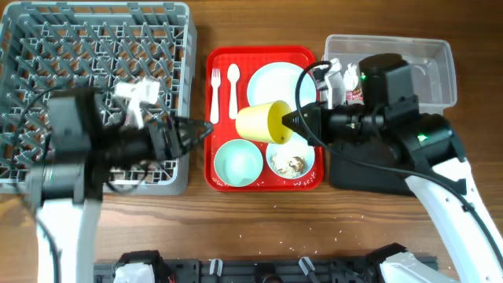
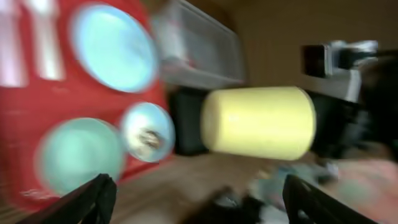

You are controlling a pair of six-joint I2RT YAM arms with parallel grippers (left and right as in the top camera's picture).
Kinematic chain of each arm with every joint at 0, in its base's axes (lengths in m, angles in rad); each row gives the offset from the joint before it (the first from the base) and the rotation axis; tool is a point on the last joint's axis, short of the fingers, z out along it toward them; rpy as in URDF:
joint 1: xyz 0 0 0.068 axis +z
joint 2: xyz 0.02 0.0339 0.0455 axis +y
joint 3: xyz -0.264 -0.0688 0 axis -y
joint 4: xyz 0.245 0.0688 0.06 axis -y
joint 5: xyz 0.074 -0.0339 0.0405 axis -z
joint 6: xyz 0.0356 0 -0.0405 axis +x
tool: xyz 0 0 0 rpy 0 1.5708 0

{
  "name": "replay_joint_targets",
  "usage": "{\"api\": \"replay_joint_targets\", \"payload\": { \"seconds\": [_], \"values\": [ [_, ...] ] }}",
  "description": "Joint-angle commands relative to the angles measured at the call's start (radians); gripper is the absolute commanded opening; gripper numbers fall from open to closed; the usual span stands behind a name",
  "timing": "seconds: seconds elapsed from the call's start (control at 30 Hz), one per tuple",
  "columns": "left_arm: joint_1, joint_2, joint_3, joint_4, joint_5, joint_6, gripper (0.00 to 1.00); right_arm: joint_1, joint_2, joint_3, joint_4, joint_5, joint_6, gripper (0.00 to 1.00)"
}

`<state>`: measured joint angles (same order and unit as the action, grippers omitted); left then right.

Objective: Sort waste into correct bins and load items into the dishwasher rack
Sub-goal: 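Hand the yellow cup from the right gripper to the left gripper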

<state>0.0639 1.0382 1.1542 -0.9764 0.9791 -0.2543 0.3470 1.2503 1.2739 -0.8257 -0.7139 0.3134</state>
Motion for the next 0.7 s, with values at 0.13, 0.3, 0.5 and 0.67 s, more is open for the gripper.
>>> {"api": "replay_joint_targets", "payload": {
  "seconds": [0.13, 0.3, 0.5, 0.67],
  "values": [
    [0.002, 0.160, 0.011, 0.013, 0.599, 0.132, 1.00, 0.001, -0.015, 0.005, 0.185, -0.362, -0.096, 0.04],
    [-0.011, 0.093, 0.011, 0.022, 0.599, 0.131, 0.94, 0.129, 0.018, 0.005, 0.351, -0.356, -0.015, 0.04],
    [-0.075, 0.068, 0.011, 0.023, 0.599, 0.131, 0.84, 0.200, 0.119, 0.005, 0.459, -0.357, 0.038, 0.04],
    [-0.075, 0.068, 0.011, 0.023, 0.598, 0.131, 0.69, 0.200, 0.118, 0.005, 0.467, -0.357, 0.038, 0.05]
  ]
}}
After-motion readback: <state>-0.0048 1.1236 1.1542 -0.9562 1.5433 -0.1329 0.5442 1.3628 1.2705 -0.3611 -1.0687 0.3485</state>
